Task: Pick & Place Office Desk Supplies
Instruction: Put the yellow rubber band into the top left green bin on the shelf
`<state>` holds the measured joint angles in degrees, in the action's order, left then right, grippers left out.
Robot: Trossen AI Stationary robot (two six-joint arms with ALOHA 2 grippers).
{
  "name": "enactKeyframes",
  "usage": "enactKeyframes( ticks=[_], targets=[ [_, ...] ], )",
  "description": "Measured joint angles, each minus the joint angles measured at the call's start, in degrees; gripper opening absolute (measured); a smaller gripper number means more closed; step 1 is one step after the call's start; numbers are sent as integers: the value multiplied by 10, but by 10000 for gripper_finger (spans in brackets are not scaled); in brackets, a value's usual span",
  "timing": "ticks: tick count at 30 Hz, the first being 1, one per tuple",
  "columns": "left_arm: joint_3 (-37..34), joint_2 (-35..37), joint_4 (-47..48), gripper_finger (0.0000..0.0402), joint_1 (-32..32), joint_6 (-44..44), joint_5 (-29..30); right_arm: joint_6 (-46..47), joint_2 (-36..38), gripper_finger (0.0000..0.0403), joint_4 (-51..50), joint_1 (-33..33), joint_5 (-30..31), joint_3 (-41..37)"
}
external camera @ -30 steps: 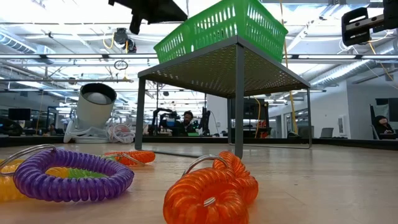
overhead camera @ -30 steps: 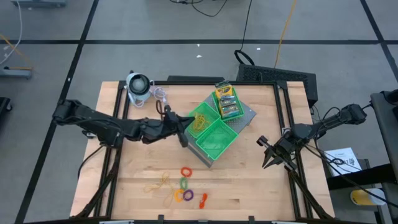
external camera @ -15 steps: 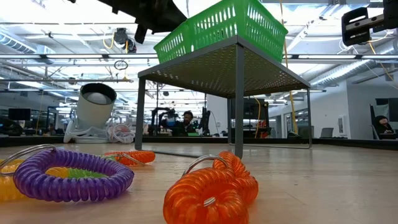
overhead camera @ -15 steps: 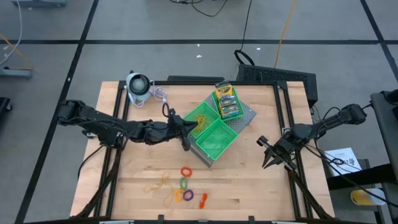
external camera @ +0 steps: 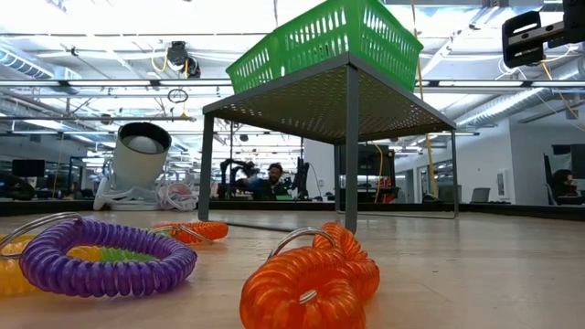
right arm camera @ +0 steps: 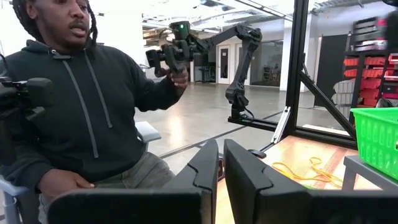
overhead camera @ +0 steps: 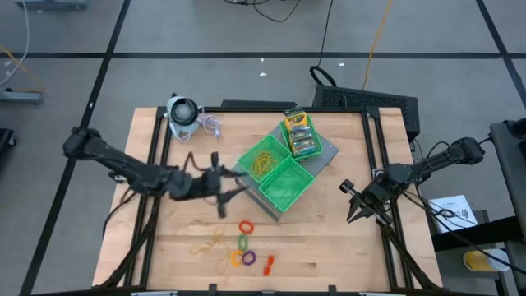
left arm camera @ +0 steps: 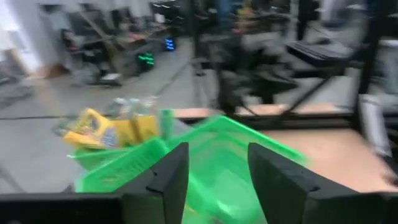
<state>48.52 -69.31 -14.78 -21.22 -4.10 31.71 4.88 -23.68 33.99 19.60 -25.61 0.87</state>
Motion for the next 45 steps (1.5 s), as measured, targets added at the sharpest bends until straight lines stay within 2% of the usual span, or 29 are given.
enactKeyframes(
  ticks=[2,5,8,10,14,18,23,29,35,45],
  targets=[
    [0,19,52,184,-35,31,0,0,0,20,0,0,0,0],
    [0,34,161,188,-89,129,-24,0,0,20,0,0,0,0],
    [0,25,277,184,-142,263,-75,0,0,20,0,0,0,0],
    [0,6,332,178,-172,371,-88,0,0,20,0,0,0,0],
    [0,-42,406,161,-213,560,-115,0,0,20,0,0,0,0],
    [0,-89,428,146,-240,681,-138,0,0,20,0,0,0,0],
    [0,-157,418,133,-253,742,-172,0,0,20,0,0,0,0],
    [0,-227,399,132,-249,796,-175,0,0,20,0,0,0,0],
    [1,-280,343,131,-243,796,-230,0,0,20,0,0,0,0],
    [2,-296,358,131,-245,841,-202,0,0,20,0,0,0,0]
  ],
)
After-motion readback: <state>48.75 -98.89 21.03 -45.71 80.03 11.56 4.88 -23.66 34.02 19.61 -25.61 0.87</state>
